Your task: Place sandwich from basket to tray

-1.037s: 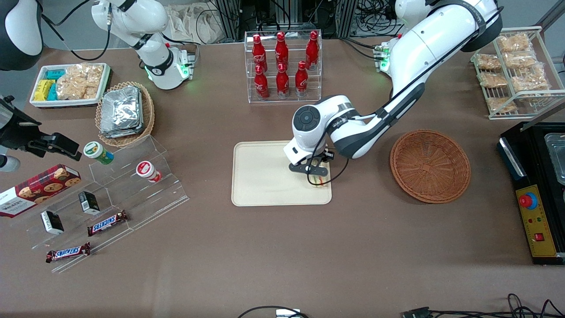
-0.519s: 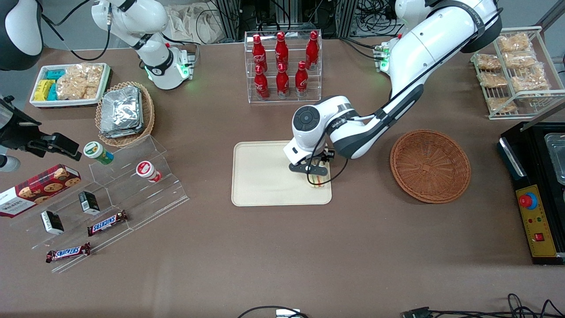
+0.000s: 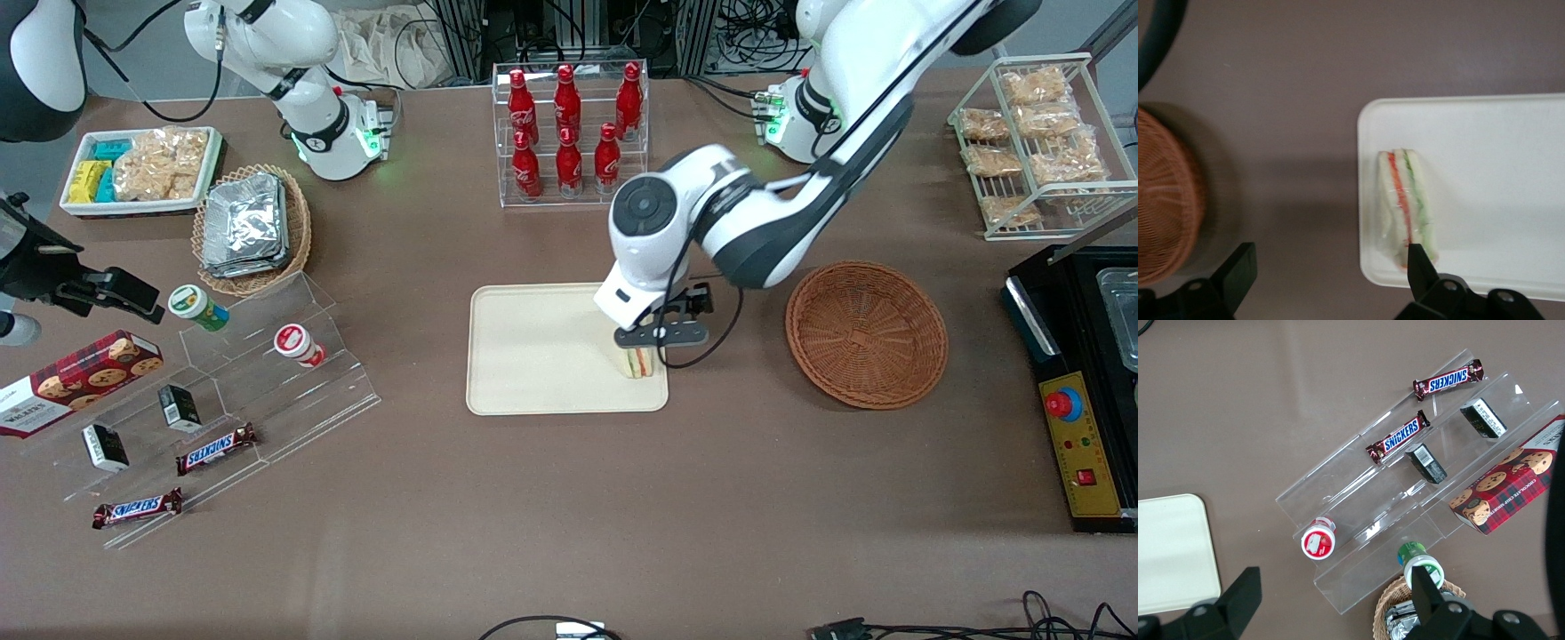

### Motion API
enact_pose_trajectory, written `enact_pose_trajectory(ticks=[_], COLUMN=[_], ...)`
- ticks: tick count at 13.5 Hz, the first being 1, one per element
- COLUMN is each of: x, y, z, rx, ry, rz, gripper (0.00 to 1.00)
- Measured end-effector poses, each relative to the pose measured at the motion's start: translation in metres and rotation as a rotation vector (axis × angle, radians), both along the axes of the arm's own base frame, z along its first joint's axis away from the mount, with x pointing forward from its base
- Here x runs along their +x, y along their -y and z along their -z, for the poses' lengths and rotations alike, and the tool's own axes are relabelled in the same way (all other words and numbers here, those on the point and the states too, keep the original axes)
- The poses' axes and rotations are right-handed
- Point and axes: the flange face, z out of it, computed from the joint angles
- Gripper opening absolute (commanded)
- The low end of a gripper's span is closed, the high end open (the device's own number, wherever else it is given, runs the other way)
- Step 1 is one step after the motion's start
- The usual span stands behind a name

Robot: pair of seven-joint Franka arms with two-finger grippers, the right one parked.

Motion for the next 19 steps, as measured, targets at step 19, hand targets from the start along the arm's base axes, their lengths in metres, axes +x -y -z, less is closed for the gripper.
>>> enact_pose_trajectory(ticks=[19], x=[0.034], y=[-0.382], z=[-0.175], rx=[-0.139], ry=[0.001], rz=[-0.080], gripper=[1.00])
